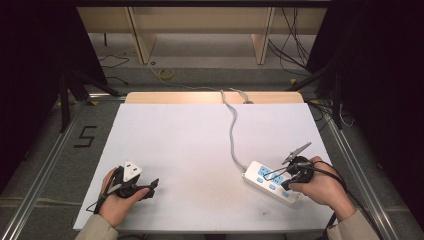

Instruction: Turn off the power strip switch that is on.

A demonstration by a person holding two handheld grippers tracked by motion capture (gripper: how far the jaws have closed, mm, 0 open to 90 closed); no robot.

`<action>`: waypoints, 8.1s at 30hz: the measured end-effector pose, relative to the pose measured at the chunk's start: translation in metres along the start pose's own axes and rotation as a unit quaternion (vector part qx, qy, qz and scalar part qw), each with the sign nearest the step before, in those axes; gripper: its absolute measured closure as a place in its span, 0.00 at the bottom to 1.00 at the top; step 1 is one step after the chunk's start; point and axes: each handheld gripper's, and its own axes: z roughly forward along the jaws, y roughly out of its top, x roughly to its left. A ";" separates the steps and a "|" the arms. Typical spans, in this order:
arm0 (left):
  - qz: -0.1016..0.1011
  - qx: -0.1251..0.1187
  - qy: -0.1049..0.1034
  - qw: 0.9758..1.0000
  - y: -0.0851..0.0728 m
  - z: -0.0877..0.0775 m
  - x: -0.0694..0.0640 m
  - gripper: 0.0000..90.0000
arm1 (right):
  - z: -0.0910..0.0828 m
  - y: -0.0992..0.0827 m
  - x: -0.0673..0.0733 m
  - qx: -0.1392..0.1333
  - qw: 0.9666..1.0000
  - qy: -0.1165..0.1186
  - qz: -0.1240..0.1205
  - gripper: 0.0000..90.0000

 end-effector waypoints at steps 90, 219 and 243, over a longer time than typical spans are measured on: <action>0.006 0.002 -0.001 1.000 0.001 0.001 -0.001 0.18 | 0.012 0.001 0.008 0.050 0.999 -0.016 -0.002 1.00; 0.007 0.001 -0.004 1.000 0.000 0.000 -0.003 0.18 | 0.008 0.000 0.004 -0.192 0.981 -0.018 -0.027 0.98; 0.010 0.002 -0.014 1.000 0.000 -0.003 -0.009 0.18 | 0.023 -0.006 0.020 -0.292 0.954 0.024 -0.061 0.71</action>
